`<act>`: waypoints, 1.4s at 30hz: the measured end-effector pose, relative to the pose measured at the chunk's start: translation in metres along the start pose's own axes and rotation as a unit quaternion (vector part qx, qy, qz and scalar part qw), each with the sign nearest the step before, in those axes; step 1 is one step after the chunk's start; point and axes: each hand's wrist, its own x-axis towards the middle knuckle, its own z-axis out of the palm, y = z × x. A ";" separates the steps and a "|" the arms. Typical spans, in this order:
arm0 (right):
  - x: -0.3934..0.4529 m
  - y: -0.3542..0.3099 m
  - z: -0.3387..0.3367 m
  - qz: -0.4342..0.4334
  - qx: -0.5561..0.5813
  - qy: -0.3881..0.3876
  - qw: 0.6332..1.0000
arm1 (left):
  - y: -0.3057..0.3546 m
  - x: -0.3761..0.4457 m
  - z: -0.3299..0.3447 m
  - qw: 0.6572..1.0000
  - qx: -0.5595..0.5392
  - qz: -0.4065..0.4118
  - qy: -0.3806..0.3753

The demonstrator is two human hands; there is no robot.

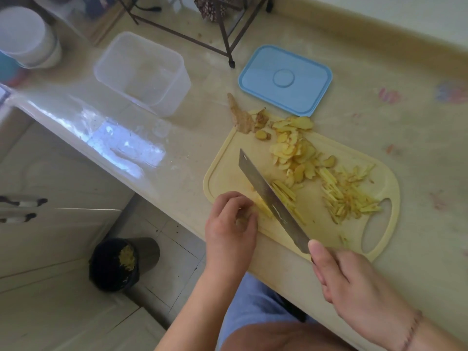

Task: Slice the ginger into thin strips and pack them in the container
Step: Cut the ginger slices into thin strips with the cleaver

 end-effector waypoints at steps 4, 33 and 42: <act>-0.002 0.002 0.002 0.005 -0.004 0.000 1.000 | 0.002 0.001 0.001 1.000 0.018 -0.007 -0.014; -0.004 0.000 0.002 -0.001 -0.033 -0.004 0.999 | -0.004 -0.005 0.008 0.986 0.101 0.130 -0.012; -0.002 0.005 0.009 -0.021 -0.052 0.027 0.998 | -0.005 -0.004 0.008 0.984 0.104 0.147 -0.001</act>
